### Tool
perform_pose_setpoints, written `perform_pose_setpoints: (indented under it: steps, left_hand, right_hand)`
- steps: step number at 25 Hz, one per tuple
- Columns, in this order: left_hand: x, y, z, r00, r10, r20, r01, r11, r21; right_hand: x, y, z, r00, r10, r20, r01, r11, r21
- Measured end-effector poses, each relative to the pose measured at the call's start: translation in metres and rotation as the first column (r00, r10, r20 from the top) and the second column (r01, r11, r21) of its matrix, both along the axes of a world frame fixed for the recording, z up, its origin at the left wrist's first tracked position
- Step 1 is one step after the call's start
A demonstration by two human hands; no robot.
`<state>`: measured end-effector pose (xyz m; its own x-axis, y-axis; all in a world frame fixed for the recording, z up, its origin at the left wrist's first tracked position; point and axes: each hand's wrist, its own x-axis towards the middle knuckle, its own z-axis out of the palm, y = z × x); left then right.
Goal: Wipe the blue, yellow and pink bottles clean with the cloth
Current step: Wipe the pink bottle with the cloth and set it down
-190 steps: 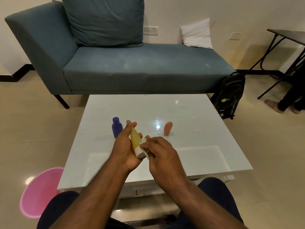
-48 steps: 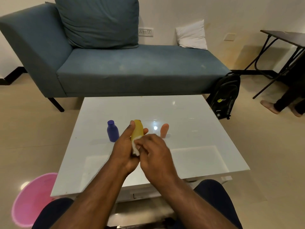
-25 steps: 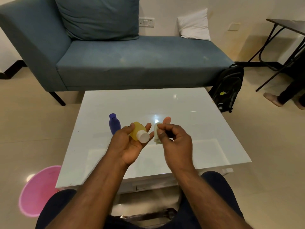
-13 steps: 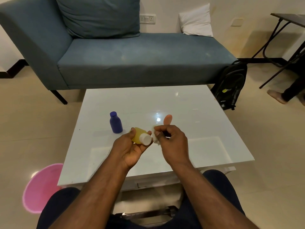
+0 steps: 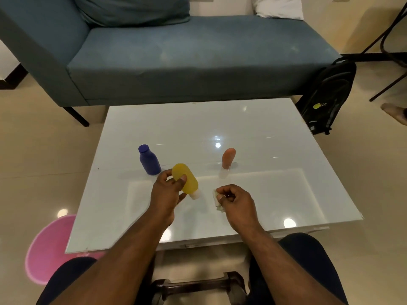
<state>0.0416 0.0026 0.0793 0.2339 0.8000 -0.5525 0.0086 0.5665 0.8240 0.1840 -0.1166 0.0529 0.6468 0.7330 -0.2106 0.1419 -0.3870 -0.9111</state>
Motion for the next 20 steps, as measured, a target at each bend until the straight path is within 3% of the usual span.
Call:
perform_pose_setpoints:
  steps: [3,8,12,20]
  left_hand:
    - [0.017,0.029,-0.014,0.991,-0.082,-0.107,0.1,0.978,0.181]
    - [0.047,0.071,-0.03,0.92,-0.193,-0.34,0.314,0.883,0.349]
    - [0.054,0.088,-0.045,0.874,-0.227,-0.431,0.399,0.84,0.367]
    - [0.056,0.094,-0.06,0.851,-0.223,-0.475,0.428,0.819,0.382]
  right_hand:
    - [0.014,0.015,-0.02,1.0,-0.004,-0.008,0.004,1.0,-0.022]
    - [0.038,0.04,-0.043,0.997,0.017,0.075,-0.012,0.998,-0.057]
    - [0.05,0.048,-0.06,0.999,-0.008,0.041,0.012,0.996,-0.087]
    - [0.049,0.049,-0.072,1.0,-0.011,0.007,0.012,0.996,-0.091]
